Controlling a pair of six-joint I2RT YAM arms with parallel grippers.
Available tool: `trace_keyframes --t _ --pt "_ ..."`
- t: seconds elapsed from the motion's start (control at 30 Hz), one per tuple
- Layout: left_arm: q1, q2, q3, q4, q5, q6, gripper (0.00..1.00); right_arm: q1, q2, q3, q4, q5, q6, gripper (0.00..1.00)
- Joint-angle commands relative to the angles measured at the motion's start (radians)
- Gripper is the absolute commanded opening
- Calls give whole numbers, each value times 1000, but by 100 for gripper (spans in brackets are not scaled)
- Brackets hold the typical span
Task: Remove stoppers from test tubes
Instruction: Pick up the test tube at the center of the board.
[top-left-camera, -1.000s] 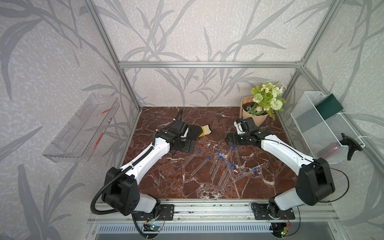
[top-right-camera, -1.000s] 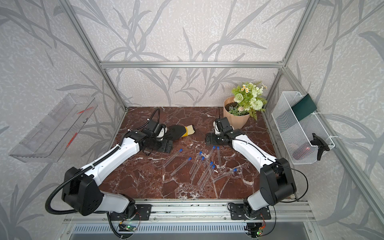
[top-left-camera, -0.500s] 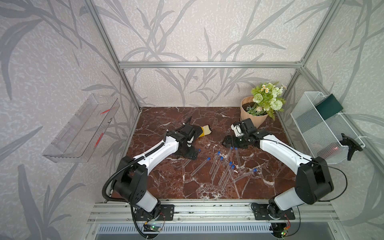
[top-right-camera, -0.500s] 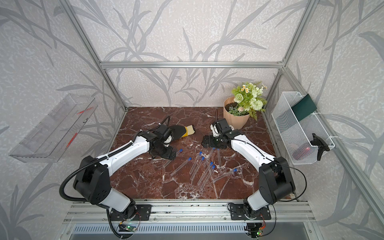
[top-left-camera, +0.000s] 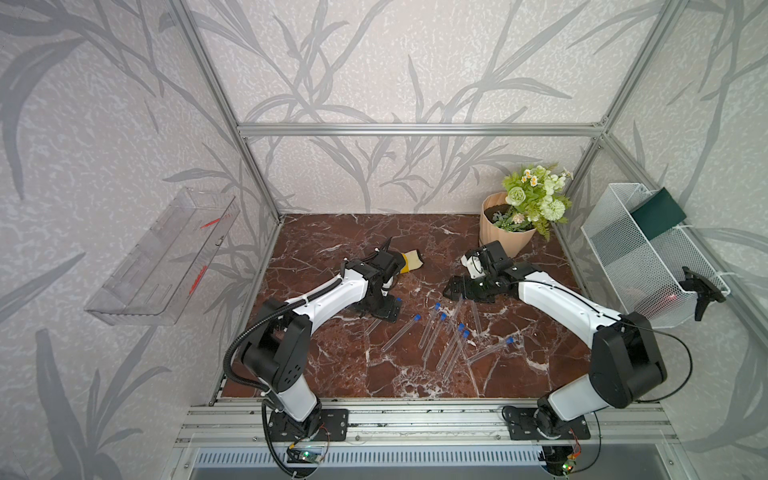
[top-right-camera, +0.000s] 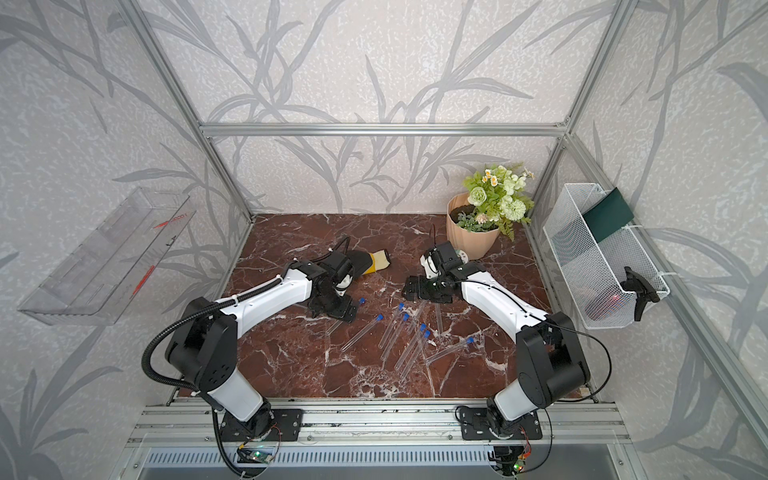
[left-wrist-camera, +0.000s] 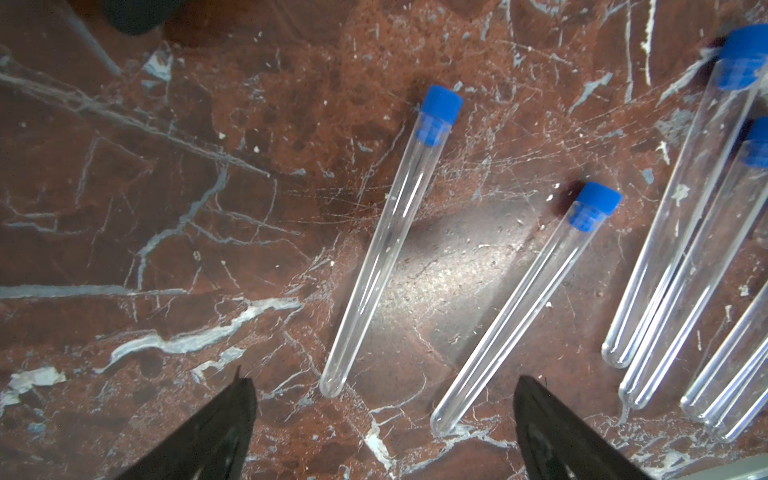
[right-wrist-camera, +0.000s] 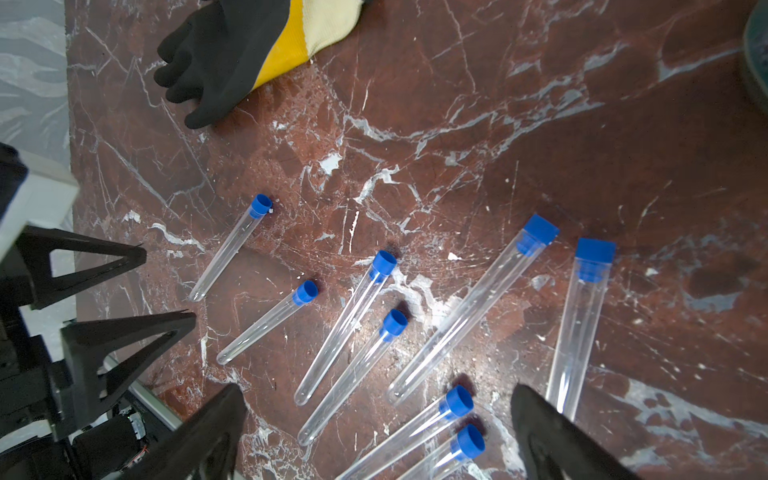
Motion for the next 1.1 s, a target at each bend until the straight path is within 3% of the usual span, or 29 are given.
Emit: trace_keyframes --t 0.0,0.53,0.83,1.07 --pt "-6 28 32 -6 -12 31 93 6 -8 -22 19 -27 16 99" --pt "-6 211 153 45 -114 89 73 -7 -67 -82 61 -30 42 99" --pt "-7 250 154 75 -110 113 58 -8 -96 -96 64 -21 50 100" --pt "-8 250 119 104 -73 109 52 -8 -100 -97 61 -14 60 99"
